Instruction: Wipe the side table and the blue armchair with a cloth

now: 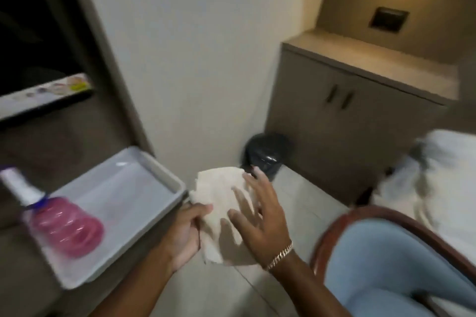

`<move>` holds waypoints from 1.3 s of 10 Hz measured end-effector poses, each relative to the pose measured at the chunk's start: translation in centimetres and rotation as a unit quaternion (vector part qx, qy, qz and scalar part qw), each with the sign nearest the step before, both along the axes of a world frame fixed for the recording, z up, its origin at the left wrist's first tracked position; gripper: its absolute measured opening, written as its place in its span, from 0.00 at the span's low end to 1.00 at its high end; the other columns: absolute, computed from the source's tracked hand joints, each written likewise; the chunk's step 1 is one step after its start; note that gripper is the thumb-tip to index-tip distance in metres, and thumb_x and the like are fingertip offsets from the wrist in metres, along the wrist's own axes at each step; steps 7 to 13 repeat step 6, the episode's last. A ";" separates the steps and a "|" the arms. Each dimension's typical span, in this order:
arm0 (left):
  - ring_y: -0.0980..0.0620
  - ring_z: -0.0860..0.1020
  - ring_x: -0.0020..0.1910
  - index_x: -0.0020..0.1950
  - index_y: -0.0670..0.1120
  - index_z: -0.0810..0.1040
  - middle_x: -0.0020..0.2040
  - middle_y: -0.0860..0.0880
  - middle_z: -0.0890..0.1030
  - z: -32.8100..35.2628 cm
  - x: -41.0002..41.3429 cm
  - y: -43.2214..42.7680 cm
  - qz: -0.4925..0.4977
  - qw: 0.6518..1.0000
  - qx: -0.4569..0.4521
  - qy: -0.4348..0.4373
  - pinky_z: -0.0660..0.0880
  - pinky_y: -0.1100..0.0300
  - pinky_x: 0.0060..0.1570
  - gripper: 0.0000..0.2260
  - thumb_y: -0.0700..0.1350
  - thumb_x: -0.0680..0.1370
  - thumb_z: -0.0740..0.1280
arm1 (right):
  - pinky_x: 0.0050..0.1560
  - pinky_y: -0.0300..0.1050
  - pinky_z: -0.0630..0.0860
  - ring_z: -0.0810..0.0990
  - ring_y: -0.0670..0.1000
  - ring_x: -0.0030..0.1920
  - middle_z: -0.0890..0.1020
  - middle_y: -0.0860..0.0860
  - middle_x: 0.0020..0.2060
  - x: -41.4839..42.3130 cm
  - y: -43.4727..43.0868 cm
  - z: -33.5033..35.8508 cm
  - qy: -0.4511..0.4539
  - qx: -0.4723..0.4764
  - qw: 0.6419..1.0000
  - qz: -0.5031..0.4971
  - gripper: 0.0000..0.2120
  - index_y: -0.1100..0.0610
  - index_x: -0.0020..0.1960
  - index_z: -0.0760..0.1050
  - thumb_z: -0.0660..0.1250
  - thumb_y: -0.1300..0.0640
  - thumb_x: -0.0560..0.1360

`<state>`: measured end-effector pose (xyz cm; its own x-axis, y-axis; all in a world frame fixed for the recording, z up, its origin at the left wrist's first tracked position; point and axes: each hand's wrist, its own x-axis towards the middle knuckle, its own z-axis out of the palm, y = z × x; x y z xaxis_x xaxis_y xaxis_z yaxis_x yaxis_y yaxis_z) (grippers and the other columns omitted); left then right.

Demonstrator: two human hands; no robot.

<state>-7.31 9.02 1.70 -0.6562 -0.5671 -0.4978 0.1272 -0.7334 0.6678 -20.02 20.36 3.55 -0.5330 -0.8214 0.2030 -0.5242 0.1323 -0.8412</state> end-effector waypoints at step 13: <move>0.32 0.59 0.77 0.81 0.36 0.53 0.79 0.32 0.58 -6.4 5.4 -12.2 0.134 0.741 -0.330 -0.570 0.59 0.41 0.77 0.35 0.36 0.76 0.64 | 0.69 0.36 0.56 0.64 0.49 0.74 0.69 0.47 0.74 3.9 -12.6 -6.9 0.071 0.110 0.988 0.084 0.18 0.44 0.66 0.73 0.66 0.49 0.76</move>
